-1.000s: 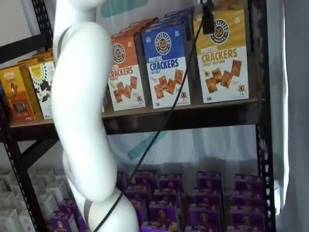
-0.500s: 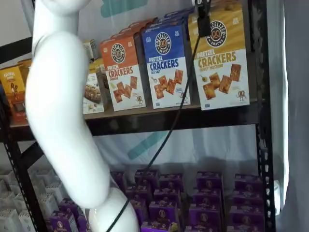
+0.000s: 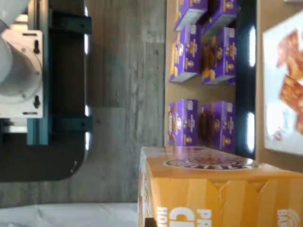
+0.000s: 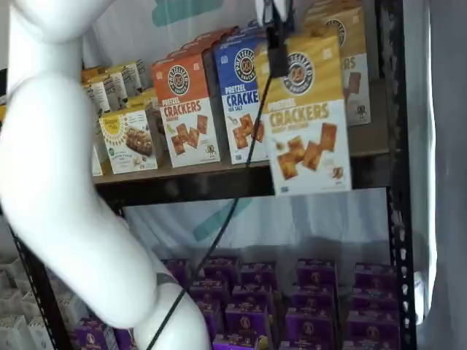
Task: Retrieve the yellow and white box located on the top shelf, the sixth one from the left
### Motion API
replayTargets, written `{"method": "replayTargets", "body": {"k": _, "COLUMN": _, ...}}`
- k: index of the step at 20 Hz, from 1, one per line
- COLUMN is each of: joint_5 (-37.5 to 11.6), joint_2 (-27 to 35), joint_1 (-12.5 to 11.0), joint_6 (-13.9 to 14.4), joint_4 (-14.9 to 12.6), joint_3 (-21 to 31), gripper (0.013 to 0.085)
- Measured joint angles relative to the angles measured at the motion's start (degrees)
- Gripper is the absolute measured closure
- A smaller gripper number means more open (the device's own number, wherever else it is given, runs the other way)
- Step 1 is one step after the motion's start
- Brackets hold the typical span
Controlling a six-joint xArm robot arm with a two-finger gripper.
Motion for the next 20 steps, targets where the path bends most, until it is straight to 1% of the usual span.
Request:
{"method": "replayTargets", "body": {"k": 2, "joint_5": 0.86, "joint_2": -2.55, "joint_1": 1.28, "joint_6": 1.30, "joint_4": -0.16, "joint_3": 2.37, "gripper": 0.0410}}
{"method": "replayTargets", "body": {"k": 6, "joint_5": 2.98, "joint_2": -5.80, "joint_1": 3.49, "joint_6": 3.69, "joint_4": -0.17, "joint_3": 5.10, "gripper": 0.0410}}
{"method": "replayTargets", "body": {"k": 11, "joint_5": 4.73, "joint_2": -10.28, "joint_1": 7.72, "joint_6": 7.78, "joint_4": -0.72, "joint_3": 8.84, "gripper": 0.0410}}
{"method": "replayTargets", "body": {"k": 15, "joint_5": 6.21, "joint_2": -12.46, "joint_1": 10.46, "joint_6": 10.68, "joint_4": -0.66, "joint_3": 10.38, "gripper": 0.0410}}
{"method": "replayTargets", "body": {"k": 20, "joint_5": 7.30, "joint_2": -14.30, "joint_1": 12.74, "joint_6": 13.47, "joint_4": 0.12, "joint_3": 11.51, "gripper": 0.0410}}
